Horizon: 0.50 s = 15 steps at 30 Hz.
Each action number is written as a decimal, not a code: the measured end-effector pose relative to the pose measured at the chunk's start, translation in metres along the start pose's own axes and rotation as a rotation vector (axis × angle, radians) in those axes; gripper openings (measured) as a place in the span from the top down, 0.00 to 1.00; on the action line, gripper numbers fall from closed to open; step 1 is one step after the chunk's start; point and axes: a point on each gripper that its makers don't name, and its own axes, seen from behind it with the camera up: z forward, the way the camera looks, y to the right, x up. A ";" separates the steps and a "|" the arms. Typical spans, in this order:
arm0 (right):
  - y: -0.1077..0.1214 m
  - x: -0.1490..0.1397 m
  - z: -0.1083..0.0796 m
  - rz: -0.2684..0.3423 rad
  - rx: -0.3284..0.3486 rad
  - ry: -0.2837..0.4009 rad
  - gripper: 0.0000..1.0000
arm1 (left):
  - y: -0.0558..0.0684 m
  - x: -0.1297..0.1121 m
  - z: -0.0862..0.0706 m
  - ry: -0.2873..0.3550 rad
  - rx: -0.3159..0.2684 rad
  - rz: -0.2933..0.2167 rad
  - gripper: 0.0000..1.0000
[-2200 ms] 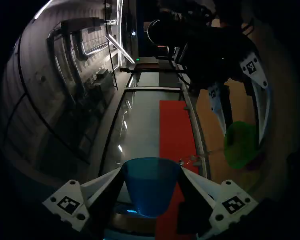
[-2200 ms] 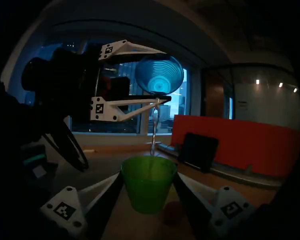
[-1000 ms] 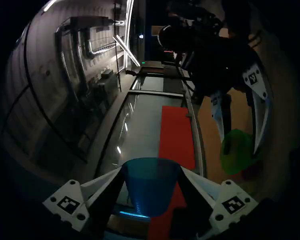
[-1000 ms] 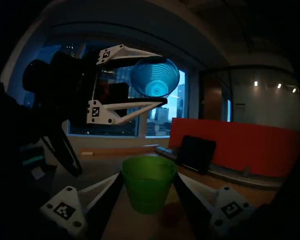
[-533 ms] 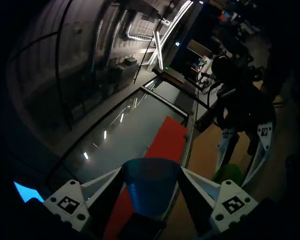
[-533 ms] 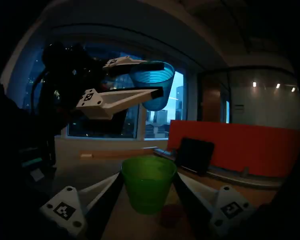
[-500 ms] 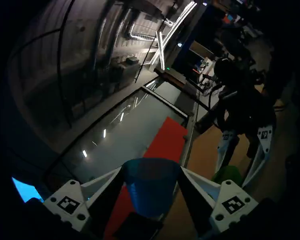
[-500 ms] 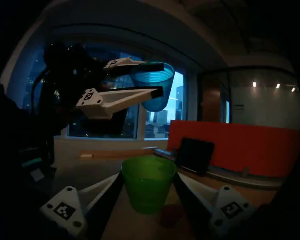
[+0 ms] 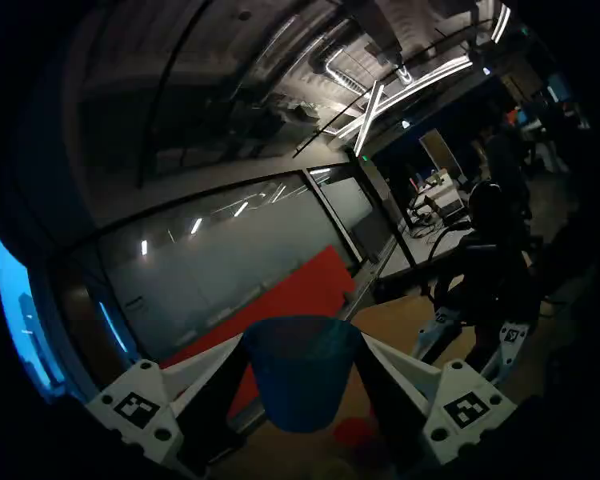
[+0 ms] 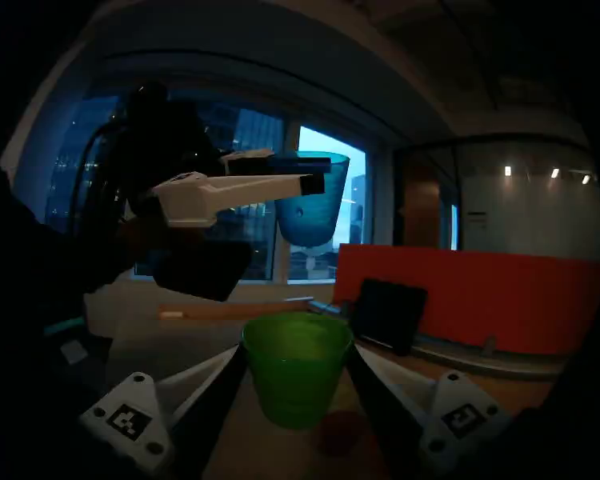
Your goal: Pour water
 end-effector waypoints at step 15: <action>-0.002 0.006 -0.002 -0.009 -0.002 0.015 0.11 | -0.002 -0.005 0.002 0.011 -0.059 -0.385 0.12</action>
